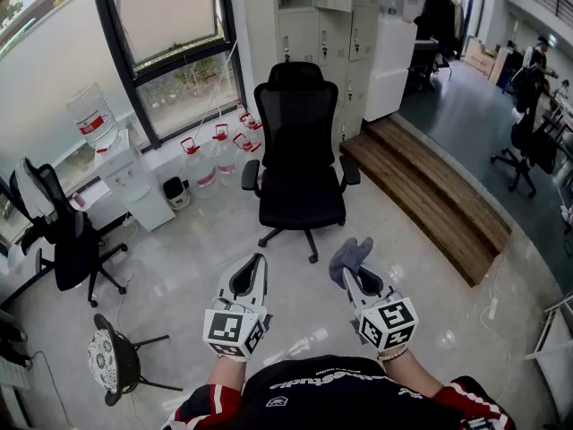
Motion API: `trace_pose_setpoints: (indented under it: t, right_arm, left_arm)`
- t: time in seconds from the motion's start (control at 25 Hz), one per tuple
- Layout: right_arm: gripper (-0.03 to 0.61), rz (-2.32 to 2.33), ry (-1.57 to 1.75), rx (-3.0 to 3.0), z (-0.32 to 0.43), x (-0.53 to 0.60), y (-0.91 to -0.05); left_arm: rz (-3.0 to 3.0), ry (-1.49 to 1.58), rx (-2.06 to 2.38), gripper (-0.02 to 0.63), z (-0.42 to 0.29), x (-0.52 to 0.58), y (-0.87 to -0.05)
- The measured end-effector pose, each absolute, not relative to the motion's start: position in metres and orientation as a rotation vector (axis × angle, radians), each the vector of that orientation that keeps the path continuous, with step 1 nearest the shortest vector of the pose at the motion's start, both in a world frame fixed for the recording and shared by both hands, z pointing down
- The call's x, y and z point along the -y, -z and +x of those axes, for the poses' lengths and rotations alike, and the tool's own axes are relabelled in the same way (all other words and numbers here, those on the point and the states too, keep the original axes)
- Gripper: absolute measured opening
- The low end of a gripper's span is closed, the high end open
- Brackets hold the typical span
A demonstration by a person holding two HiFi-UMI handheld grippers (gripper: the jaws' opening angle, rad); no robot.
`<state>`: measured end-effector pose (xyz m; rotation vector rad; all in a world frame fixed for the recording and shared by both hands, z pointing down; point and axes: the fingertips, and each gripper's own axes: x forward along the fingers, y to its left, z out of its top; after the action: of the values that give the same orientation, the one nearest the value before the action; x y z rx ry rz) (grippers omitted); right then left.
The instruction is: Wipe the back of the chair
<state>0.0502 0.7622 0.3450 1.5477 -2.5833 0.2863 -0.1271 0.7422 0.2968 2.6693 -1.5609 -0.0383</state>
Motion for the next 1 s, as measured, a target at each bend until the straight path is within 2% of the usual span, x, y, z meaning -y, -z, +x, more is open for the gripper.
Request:
trace_pose_setpoints:
  t: [0.64,1.0]
  right_arm:
    - [0.061,1.548,-0.206,2.567,-0.002,-0.765,-0.351]
    - [0.063,1.578,-0.28,2.53,0.018,-0.748,-0.378]
  left_arm:
    - [2.67,0.058,1.518,0.032,-0.175,-0.745,-0.311]
    - [2.648,0.04,1.444,0.032,-0.16,-0.721,-0.341]
